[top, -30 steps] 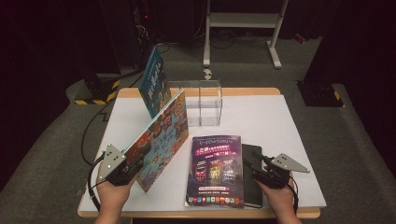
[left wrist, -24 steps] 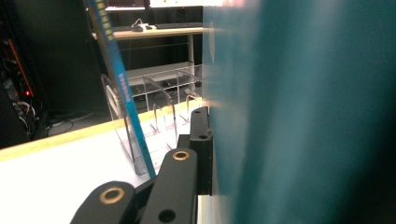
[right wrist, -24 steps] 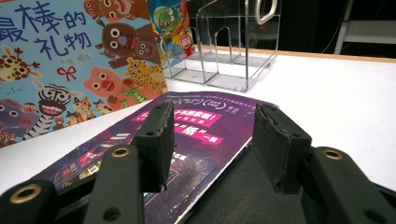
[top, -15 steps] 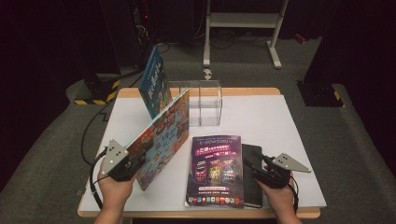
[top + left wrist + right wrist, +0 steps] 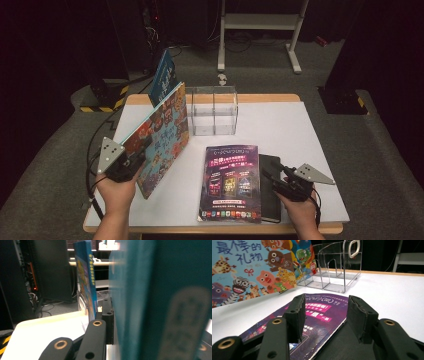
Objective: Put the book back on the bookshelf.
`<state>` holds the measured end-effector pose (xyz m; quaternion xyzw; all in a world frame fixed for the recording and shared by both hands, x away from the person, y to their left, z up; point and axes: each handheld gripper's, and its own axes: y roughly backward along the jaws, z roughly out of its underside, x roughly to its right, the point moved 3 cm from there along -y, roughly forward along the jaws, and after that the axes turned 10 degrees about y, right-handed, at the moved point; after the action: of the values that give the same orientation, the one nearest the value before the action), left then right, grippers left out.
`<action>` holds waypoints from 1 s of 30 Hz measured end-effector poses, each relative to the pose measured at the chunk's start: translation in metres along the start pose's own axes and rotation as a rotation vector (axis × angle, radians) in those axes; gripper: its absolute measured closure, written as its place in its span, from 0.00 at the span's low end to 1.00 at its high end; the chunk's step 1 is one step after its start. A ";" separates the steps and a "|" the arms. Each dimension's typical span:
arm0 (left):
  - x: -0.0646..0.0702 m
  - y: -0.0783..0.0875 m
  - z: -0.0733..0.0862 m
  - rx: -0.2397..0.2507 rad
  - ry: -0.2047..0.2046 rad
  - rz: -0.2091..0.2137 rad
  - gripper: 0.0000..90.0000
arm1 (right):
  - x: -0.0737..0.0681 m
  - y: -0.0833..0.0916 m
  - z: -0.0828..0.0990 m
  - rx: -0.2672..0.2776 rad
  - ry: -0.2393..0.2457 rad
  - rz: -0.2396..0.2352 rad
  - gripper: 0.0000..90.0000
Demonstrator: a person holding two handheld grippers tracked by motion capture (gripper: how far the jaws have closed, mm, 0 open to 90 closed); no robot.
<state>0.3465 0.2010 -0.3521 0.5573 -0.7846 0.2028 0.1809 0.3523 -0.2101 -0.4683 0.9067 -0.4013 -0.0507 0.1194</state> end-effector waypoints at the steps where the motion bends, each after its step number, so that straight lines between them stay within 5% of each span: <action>1: 0.000 -0.004 0.000 0.005 -0.001 -0.006 0.90 | 0.000 0.000 0.000 0.001 -0.001 -0.001 0.54; 14: 0.012 -0.065 0.001 0.066 -0.039 -0.068 0.90 | 0.000 0.002 -0.001 0.009 -0.009 -0.013 0.55; 27: 0.011 -0.105 0.014 0.101 -0.060 -0.117 0.90 | 0.002 0.004 -0.002 0.017 -0.016 -0.022 0.55; 30: 0.008 -0.112 0.017 0.113 -0.036 -0.128 0.90 | 0.001 0.005 -0.002 0.020 -0.018 -0.023 0.55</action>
<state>0.4491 0.1524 -0.3497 0.6194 -0.7376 0.2248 0.1476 0.3503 -0.2137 -0.4652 0.9119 -0.3924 -0.0562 0.1062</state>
